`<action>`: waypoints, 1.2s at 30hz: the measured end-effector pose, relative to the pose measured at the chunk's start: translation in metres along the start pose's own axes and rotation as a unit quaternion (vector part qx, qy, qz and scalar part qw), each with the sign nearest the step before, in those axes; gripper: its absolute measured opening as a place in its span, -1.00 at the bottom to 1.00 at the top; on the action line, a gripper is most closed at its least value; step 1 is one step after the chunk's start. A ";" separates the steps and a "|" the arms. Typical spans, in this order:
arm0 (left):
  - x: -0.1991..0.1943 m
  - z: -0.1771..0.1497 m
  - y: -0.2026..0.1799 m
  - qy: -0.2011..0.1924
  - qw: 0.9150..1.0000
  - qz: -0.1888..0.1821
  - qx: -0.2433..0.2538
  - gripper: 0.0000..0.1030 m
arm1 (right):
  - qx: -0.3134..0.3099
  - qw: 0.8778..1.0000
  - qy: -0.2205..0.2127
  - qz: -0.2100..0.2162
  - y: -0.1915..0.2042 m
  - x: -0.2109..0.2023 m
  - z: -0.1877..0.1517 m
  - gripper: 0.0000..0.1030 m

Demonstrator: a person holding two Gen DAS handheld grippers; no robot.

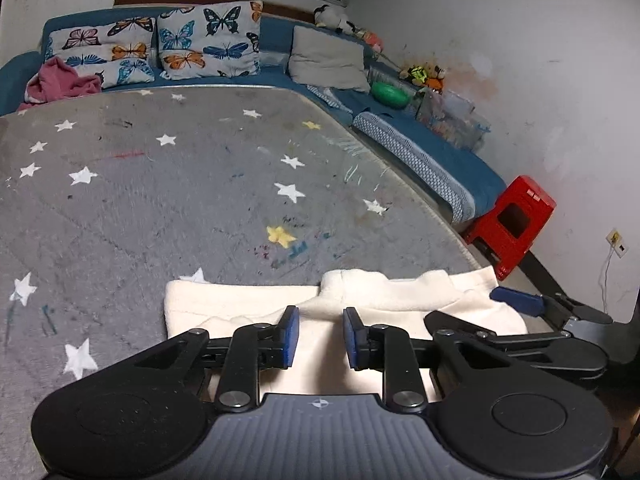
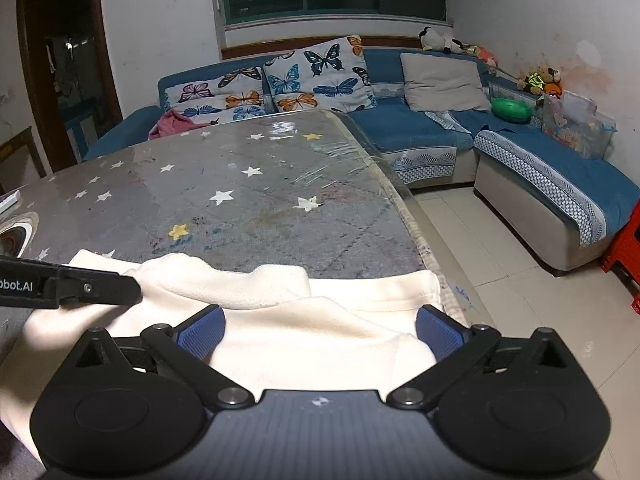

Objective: Fold clothes

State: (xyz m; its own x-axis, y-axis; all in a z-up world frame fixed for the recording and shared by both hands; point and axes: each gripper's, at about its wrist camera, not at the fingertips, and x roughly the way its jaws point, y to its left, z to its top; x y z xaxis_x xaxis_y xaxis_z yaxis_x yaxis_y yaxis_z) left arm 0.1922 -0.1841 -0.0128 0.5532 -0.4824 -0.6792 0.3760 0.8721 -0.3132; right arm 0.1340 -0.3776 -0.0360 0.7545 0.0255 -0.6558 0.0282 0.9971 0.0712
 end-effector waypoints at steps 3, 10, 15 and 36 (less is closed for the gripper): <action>-0.002 0.000 -0.001 0.000 1.000 0.000 0.000 -0.46 | -0.001 1.000 0.001 -0.002 0.001 0.001 0.001 1.00; -0.022 -0.005 -0.008 -0.012 1.000 0.007 0.013 -0.30 | -0.013 1.000 -0.003 -0.002 0.009 -0.015 0.002 1.00; -0.045 -0.017 -0.015 -0.023 0.999 0.001 0.027 -0.30 | -0.027 0.999 -0.020 0.011 0.018 -0.043 -0.005 1.00; -0.092 -0.078 -0.011 -0.035 0.998 -0.001 0.047 -0.26 | -0.077 0.996 -0.038 0.039 0.046 -0.109 -0.069 1.00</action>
State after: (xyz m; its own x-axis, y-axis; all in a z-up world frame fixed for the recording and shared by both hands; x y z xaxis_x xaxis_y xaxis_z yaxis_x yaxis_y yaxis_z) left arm 0.0794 -0.1431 0.0013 0.6016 -0.4924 -0.6290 0.4439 0.8607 -0.2493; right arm 0.0076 -0.3299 -0.0135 0.7981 0.1044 -0.5934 -0.1292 0.9916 0.0006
